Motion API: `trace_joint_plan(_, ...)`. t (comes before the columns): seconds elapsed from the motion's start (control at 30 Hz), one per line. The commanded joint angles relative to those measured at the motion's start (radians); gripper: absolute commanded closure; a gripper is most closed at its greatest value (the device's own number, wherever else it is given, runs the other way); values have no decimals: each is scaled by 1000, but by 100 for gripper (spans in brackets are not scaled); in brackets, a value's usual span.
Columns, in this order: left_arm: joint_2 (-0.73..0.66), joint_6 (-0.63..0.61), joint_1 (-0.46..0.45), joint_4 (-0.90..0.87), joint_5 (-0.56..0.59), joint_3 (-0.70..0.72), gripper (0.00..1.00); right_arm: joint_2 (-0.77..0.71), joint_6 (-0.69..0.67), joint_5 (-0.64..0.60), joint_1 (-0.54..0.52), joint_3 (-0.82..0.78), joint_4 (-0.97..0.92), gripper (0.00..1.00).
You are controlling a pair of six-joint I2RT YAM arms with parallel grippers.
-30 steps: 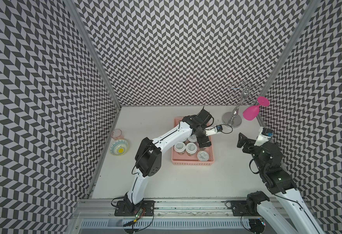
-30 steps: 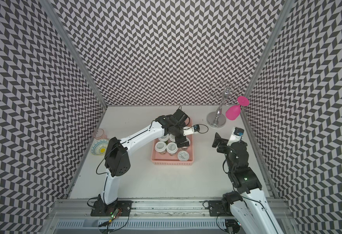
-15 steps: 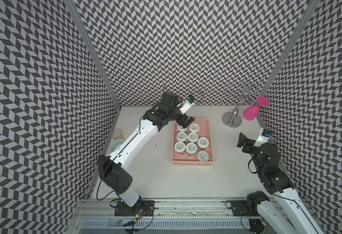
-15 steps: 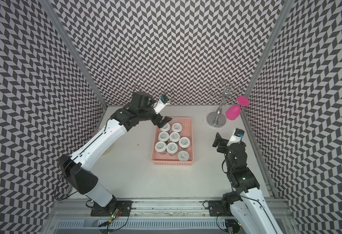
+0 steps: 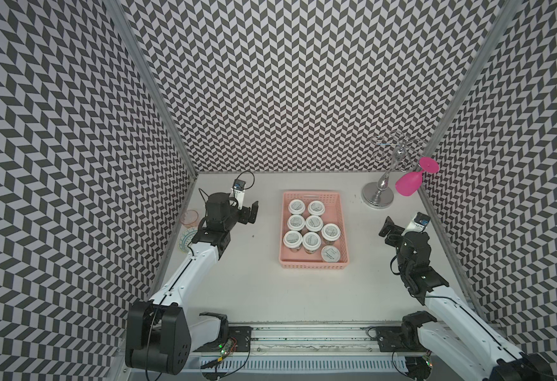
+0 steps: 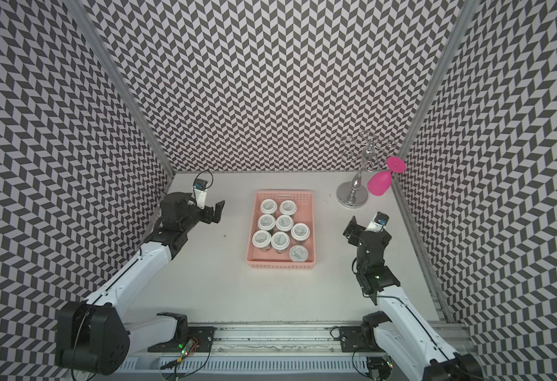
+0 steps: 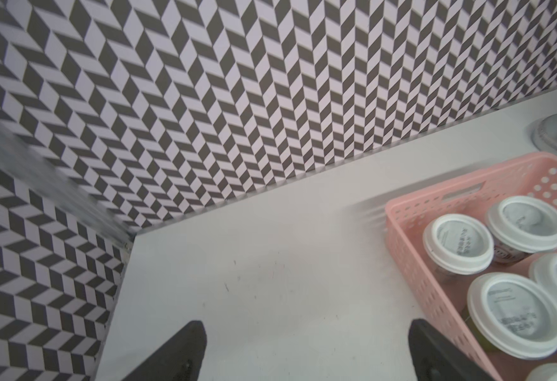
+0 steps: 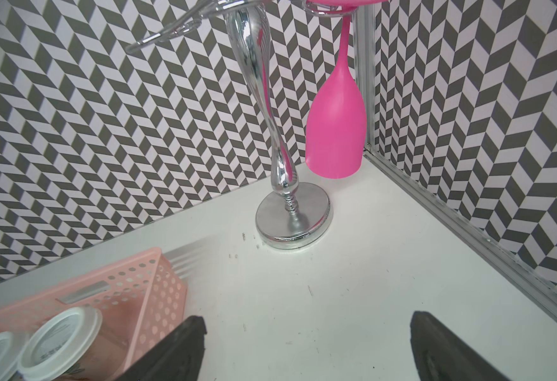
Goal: Put the yogurt in the basket
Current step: Reset both arms
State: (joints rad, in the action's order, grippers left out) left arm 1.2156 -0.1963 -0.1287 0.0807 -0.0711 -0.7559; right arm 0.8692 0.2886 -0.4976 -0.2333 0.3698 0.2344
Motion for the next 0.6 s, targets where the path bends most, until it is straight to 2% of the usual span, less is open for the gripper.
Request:
trace_joint_plan(0.0,-22,57,26,283,19,152,0,41,-73,-96,-5,-34,201,1)
trace_joint_plan(0.17,2,89,52,598,1,383,0,91,-140,-111,-4,-129,398,0)
trace_joint_plan(0.33,96,114,81,846,-29,495,0,180,-184,-109,-6,-137,504,1)
trace_joint_plan(0.37,118,120,82,881,-19,493,0,192,-184,-111,-5,-140,523,1)
trace_joint_plan(0.4,119,136,81,807,-1,459,0,200,-187,-110,-3,-140,539,1)
trace_joint_plan(0.5,154,155,83,898,51,467,0,233,-232,-105,-2,-191,664,1)
trace_joint_plan(0.57,179,142,78,1021,69,505,0,264,-221,-63,23,-198,705,0)
